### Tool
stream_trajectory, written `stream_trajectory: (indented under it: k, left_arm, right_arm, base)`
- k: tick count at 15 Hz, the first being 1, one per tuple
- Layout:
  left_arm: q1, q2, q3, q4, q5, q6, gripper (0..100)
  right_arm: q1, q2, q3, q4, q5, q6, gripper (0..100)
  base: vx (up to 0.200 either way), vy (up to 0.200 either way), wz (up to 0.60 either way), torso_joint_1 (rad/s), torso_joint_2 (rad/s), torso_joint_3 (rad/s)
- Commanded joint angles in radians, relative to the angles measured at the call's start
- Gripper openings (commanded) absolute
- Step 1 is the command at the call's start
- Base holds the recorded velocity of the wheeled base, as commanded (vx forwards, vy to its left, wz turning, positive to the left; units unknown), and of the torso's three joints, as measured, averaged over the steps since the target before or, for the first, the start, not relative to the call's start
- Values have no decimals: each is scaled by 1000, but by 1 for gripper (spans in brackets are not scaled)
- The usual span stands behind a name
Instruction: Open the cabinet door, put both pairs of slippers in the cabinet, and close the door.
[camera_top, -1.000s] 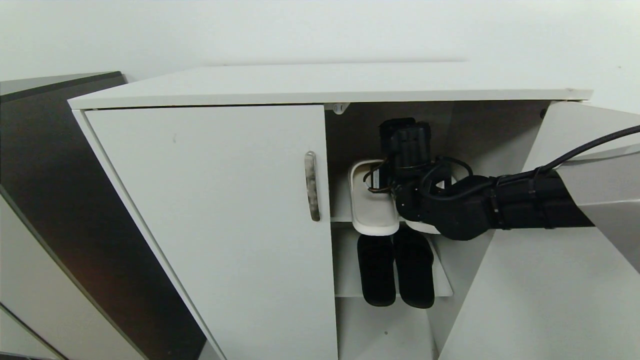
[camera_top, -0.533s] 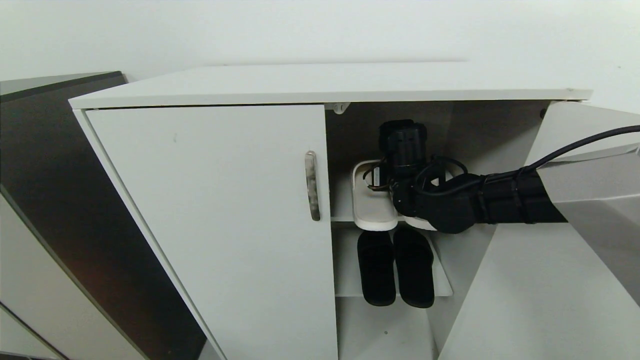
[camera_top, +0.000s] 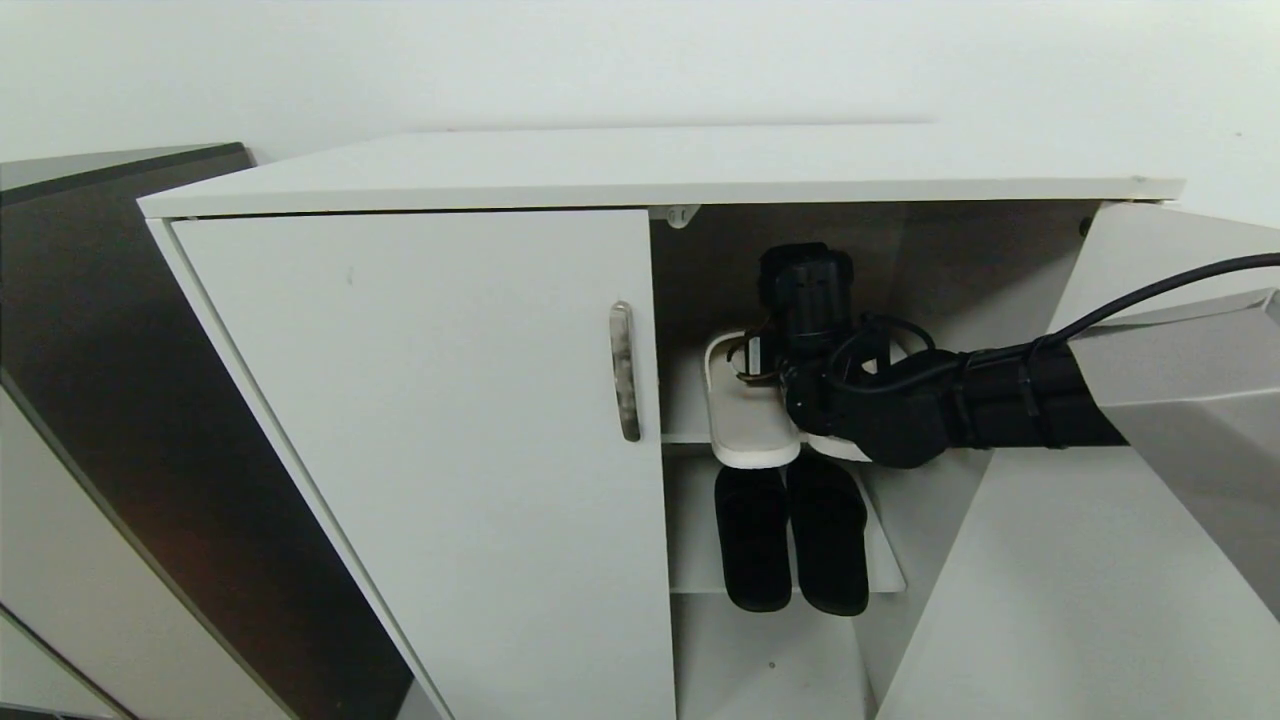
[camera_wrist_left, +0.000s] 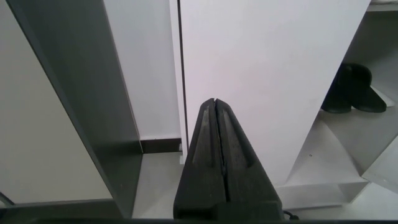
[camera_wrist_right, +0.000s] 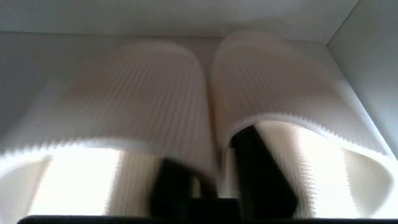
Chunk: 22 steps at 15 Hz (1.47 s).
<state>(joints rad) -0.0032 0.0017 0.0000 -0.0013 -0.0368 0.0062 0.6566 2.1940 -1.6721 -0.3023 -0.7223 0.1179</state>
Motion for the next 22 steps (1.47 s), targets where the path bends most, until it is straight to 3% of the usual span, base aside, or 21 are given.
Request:
stream_trajectory:
  k: [1,7,14,15,18,22]
  left_arm:
    - [0,0,0,0,0,0,0]
    - [0,0,0,0,0,0,0]
    - [0,0,0,0,0,-5,0]
    - [0,0,0,0,0,-5,0]
    - [0,0,0,0,0,-5,0]
    - [0,0,0,0,-2,-3,0]
  right_arm:
    - [12,-23,25,2,-2,0,100]
    - [98,-166,216,-26,-37,14,100]
    - [186,-324,535,-204,-46,13,100]
    - [192,-338,572,-233,-46,11,0]
    - [215,-382,675,-291,-46,11,0]
    - [224,-379,712,-342,-46,9,0]
  base:
    - [0,0,0,0,0,0]
    - [0,0,0,0,0,0]
    - [0,0,0,0,0,0]
    - [0,0,0,0,0,0]
    - [0,0,0,0,0,0]
    - [0,0,0,0,0,0]
